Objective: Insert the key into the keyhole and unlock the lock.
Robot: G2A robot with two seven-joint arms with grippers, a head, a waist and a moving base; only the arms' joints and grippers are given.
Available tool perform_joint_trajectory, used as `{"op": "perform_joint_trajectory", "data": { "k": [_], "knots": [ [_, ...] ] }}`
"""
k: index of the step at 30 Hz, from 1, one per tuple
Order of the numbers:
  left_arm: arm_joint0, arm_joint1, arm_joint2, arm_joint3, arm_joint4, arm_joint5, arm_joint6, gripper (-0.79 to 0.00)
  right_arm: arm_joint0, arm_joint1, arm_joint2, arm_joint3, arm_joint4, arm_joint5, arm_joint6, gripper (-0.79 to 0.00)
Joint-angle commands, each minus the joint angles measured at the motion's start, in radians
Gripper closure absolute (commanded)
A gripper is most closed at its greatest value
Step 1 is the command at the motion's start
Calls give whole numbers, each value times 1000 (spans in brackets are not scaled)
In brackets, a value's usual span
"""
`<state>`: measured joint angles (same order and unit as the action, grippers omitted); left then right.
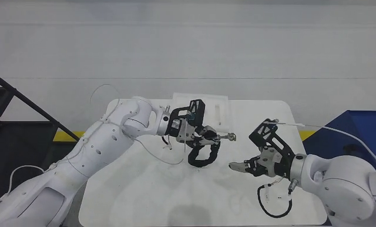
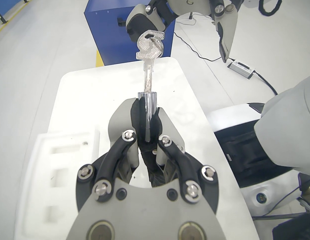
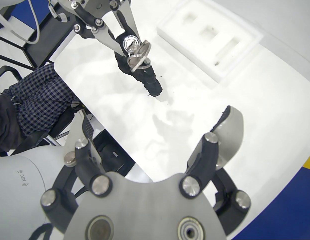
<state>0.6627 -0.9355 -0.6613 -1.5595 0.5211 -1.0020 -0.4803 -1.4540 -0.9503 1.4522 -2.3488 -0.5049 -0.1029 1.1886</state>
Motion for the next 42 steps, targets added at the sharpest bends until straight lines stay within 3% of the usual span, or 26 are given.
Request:
{"op": "perform_joint_trajectory", "data": {
  "k": [1,5,13,17,23,32,42],
  "knots": [
    [-19,1,6,-9,-61,17,-72,0,1,0,1,3,9,-4,-5,-785],
    [-49,-5,22,-17,-106,40,-137,0,1,0,1,3,9,-4,-5,-785],
    [-58,-38,76,18,-63,76,-142,0,-3,-1,-5,5,9,-15,-24,-785],
    [-69,-58,109,53,-57,82,-152,0,-15,3,9,25,-47,-115,-96,-785],
    [-91,-82,132,85,-75,89,-155,0,-27,17,4,25,-209,-288,-69,-785],
    [-96,-106,140,91,-79,101,-135,0,-10,16,-93,11,-325,-328,-125,-785],
    [-94,-133,143,121,-56,94,-90,0,37,15,-163,-1,-356,-323,-102,-785]
  ]
}}
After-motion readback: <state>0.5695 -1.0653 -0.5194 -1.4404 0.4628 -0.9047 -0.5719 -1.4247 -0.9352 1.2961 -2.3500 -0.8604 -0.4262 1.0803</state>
